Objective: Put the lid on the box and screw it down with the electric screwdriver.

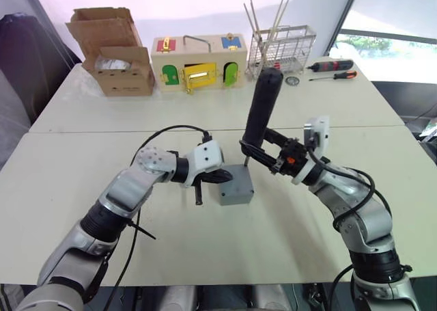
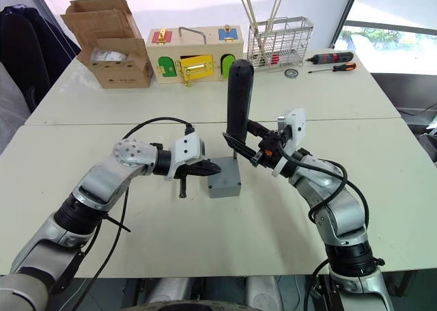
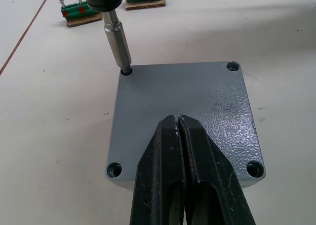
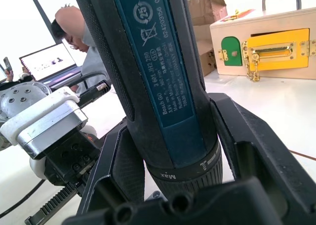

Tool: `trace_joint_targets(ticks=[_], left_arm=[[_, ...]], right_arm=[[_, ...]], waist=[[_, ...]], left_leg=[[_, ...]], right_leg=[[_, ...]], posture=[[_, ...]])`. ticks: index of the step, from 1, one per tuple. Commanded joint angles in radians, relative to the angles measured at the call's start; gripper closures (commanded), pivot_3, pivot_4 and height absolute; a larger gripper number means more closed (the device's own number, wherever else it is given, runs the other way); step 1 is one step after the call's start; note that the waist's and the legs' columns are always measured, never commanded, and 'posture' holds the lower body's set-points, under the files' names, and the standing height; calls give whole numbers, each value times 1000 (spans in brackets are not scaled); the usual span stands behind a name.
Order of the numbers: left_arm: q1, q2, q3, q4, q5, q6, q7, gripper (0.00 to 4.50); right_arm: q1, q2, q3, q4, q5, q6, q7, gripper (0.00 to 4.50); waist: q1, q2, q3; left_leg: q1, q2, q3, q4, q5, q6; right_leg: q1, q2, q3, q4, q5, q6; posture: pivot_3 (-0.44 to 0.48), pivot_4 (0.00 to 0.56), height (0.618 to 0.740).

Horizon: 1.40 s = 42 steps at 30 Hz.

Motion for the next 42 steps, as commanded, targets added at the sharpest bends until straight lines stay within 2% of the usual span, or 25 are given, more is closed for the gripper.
trace_joint_targets(ticks=[1, 42], left_arm=[[7, -3, -10, -5, 9, 3, -4, 4500], [24, -4, -2, -22, 9, 5, 2, 4500]], right_arm=[[49, 6, 76, 85, -31, 45, 25, 2687], [81, 23, 106, 195, -105, -33, 60, 2687]], waist=[[0, 0, 0], [2, -2, -12]], left_leg=[[1, 0, -1, 0, 0, 0], [2, 1, -4, -1, -1, 0]], right_leg=[[2, 1, 0, -2, 0, 0], [5, 0, 0, -5, 0, 0]], posture=[[0, 150, 730], [0, 150, 730]])
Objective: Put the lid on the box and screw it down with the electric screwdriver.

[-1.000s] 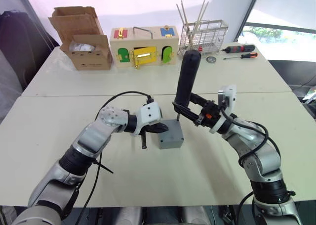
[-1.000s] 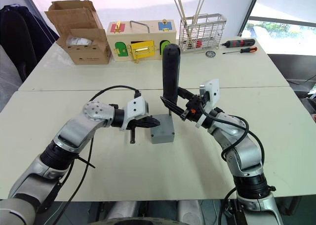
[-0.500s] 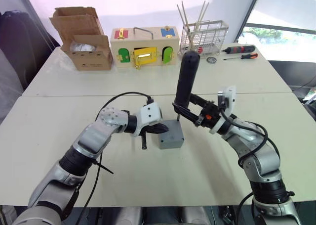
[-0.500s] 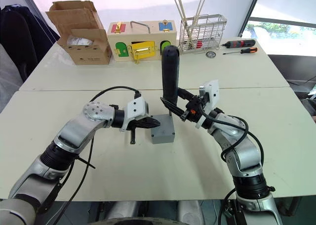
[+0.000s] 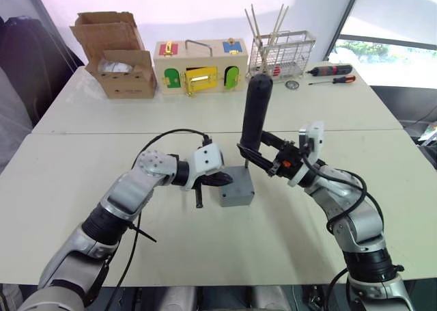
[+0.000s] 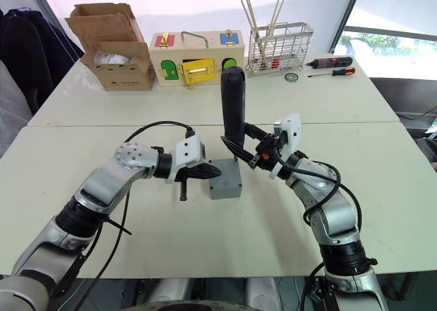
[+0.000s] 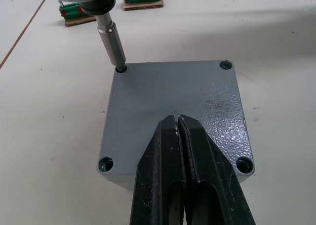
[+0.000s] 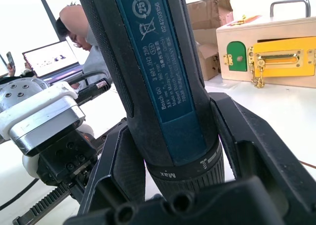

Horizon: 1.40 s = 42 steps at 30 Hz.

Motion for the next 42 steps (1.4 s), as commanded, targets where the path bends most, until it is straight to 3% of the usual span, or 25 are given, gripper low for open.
trace_joint_targets(ticks=[1, 25, 32, 37, 40, 42], left_arm=[[2, 4, -1, -21, 9, 7, 1, 4500], [-6, -16, 0, 1, 12, 2, 9, 4500], [-2, -29, -6, 20, 15, -9, 15, 4500], [-8, -34, 1, 33, 13, -27, 13, 4500], [-24, -49, 45, 34, -21, -29, 21, 4500], [-48, -87, 107, 46, -76, -11, 39, 4500]], right_arm=[[72, -5, 81, 130, -48, 69, 20, 2687], [45, -6, 50, 125, -37, 64, 7, 2687], [-27, 11, -35, 40, 46, 96, -31, 2687], [-230, -60, -238, -112, 379, 353, -118, 2687], [-323, -84, -345, -90, 530, 437, -190, 2687], [-401, -45, -441, -33, 617, 425, -305, 2687]], waist=[[0, 0, 0], [2, 0, 0], [3, 2, 1], [4, 9, 14], [5, 9, 17], [3, 9, 20]], left_leg=[[0, 0, 0, 0, 0, 0], [0, 0, -1, 0, 0, 0], [-1, 0, -1, 0, 0, 0], [-5, -1, -1, 0, 0, 0], [-20, -1, -1, 3, 1, -2], [-21, -1, -1, 2, 5, -9]], right_leg=[[0, 0, 0, 0, 0, 0], [0, 0, 0, -2, 0, 0], [0, 0, 0, -2, 0, 0], [-3, -1, 1, -2, 0, 0], [-19, -2, 1, 2, 0, 0], [-21, -2, 1, 2, 0, 0]], posture=[[0, 150, 730], [0, 150, 730], [0, 150, 730], [0, 150, 730], [0, 150, 730], [0, 150, 730]])
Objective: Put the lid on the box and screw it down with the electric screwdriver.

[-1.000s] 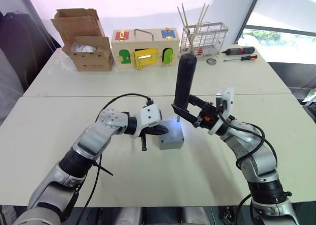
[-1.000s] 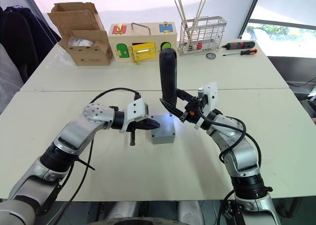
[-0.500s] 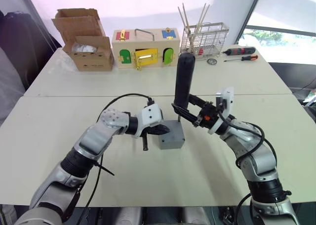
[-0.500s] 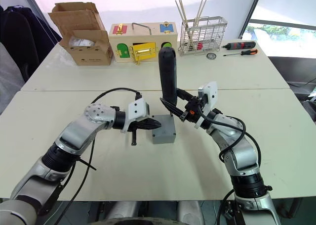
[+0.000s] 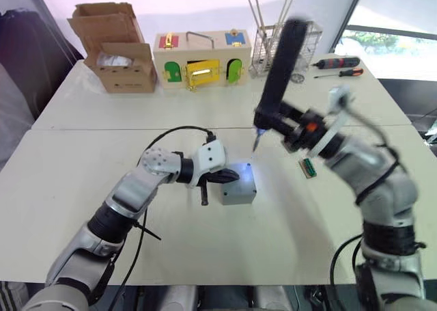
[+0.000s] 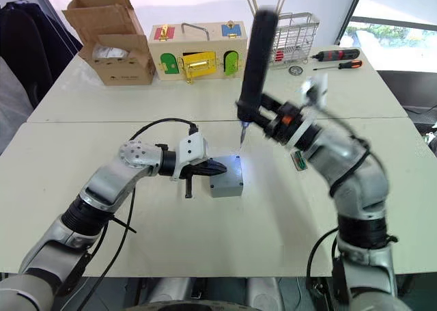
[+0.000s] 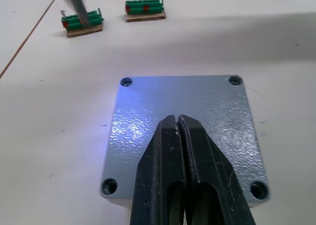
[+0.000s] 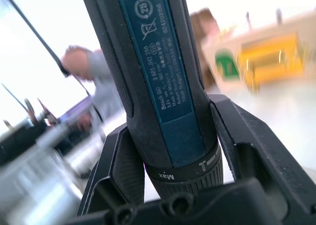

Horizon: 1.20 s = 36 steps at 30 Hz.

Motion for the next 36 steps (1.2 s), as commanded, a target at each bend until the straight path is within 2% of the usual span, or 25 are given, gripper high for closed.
trace_joint_targets(ticks=[1, 4, 6, 10, 14, 16, 19, 21, 25, 31, 36], left_arm=[[-40, -45, 95, 12, -77, 20, 21, 4500], [-65, -65, 135, 15, -112, 29, 24, 4500], [-87, -75, 160, -1, -140, 37, 26, 4500], [-87, -54, 150, -60, -150, 35, 4, 4500], [-51, -47, 127, -105, -165, 23, -23, 4500], [-36, -51, 110, -126, -160, 14, -27, 4500], [-21, -75, 85, -161, -153, 5, -7, 4500], [-14, -88, 75, -179, -147, 6, 12, 4500], [8, -104, 55, -220, -146, 16, 46, 4500], [63, -96, 27, -275, -141, 30, 81, 4500], [82, -88, 25, -289, -137, 41, 108, 4500]], right_arm=[[-115, 48, -166, 22, 153, -35, -156, 2687], [-161, 72, -214, 62, 148, -69, -250, 2687], [-193, 39, -241, 111, 146, -34, -327, 2687], [-177, -213, -220, 181, 194, 273, -334, 2687], [-175, -534, -121, 300, 96, 452, -174, 2687], [-205, -621, -84, 371, 101, 517, -83, 2687], [-271, -721, 53, 521, -19, 473, 86, 2687], [-282, -752, 142, 598, -113, 417, 176, 2687], [-265, -791, 285, 706, -212, 460, 347, 2687], [-306, -791, 446, 785, -282, 629, 515, 2687], [-310, -753, 529, 825, -399, 539, 581, 2687]], waist=[[-1, 0, 4], [-2, 0, 4], [-4, 1, 5], [-2, 4, 8], [-3, 6, 10], [-4, 5, 11], [-11, 8, 15], [-10, 8, 15], [-6, 7, 16], [-3, 11, 19], [-3, 11, 19]], left_leg=[[-1, 0, 0, 0, 0, -1], [-2, 0, 0, 0, 1, -1], [-2, 0, 1, 0, 0, -1], [-4, -1, 2, 1, 1, 0], [-16, -1, 3, 3, 1, 0], [-16, -1, 4, 3, 1, 0], [-16, -1, 7, 4, -2, 5], [-15, -1, 8, 4, -2, 6], [-14, 0, 7, 4, -2, 6], [-15, -1, 8, 5, 1, 1], [-15, -1, 7, 5, 1, 1]], right_leg=[[0, 0, 0, 0, 0, 0], [-1, 0, 0, 0, 0, 0], [-1, 0, 0, 0, 0, 0], [-2, -2, 1, 0, 0, 0], [-15, -2, 1, 2, 0, 0], [-16, -2, 1, 1, 0, 0], [-16, -2, 3, 1, 1, 0], [-15, -2, 3, 2, 1, 0], [-15, 0, 3, 2, 1, 0], [-15, -2, 4, 2, 1, 0], [-15, -2, 3, 2, 1, 0]], posture=[[0, 150, 730], [0, 150, 730], [0, 150, 730], [0, 150, 730], [0, 150, 730], [0, 150, 730], [0, 150, 730], [0, 150, 730], [0, 150, 730], [0, 150, 730], [0, 150, 730]])
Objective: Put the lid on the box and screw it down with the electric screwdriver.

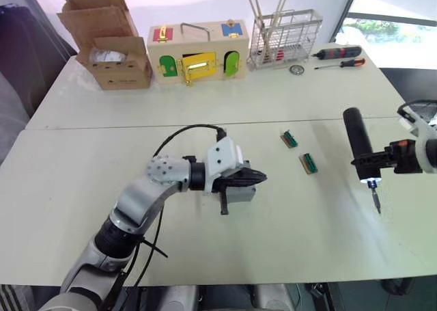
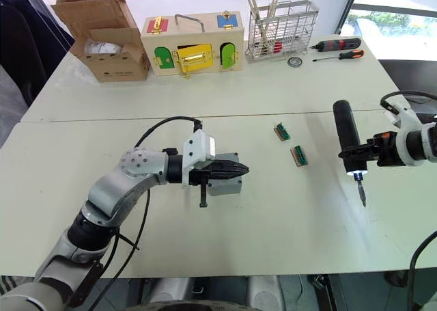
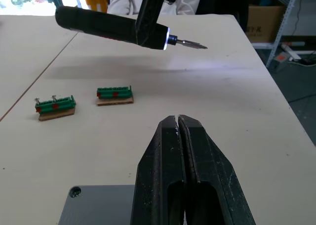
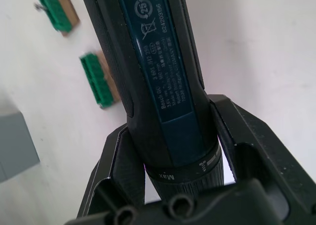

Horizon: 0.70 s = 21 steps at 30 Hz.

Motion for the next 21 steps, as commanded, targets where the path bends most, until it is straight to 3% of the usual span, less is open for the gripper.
trace_joint_targets(ticks=[1, 21], left_arm=[[6, 5, 6, -45, -4, 1, 18, 4500], [6, 12, -9, -36, 5, 7, 39, 4500]], right_arm=[[-20, 4, 5, 10, -62, -67, 57, 2687], [-27, 114, -9, 143, -221, -83, 91, 2687]], waist=[[0, 0, 0], [1, 0, 0]], left_leg=[[0, 0, 0, 0, 0, 0], [0, 0, -1, 0, 1, -1]], right_leg=[[0, 0, 0, 0, 0, 0], [0, 0, 0, 1, 0, 0]], posture=[[0, 150, 730], [0, 150, 730]])
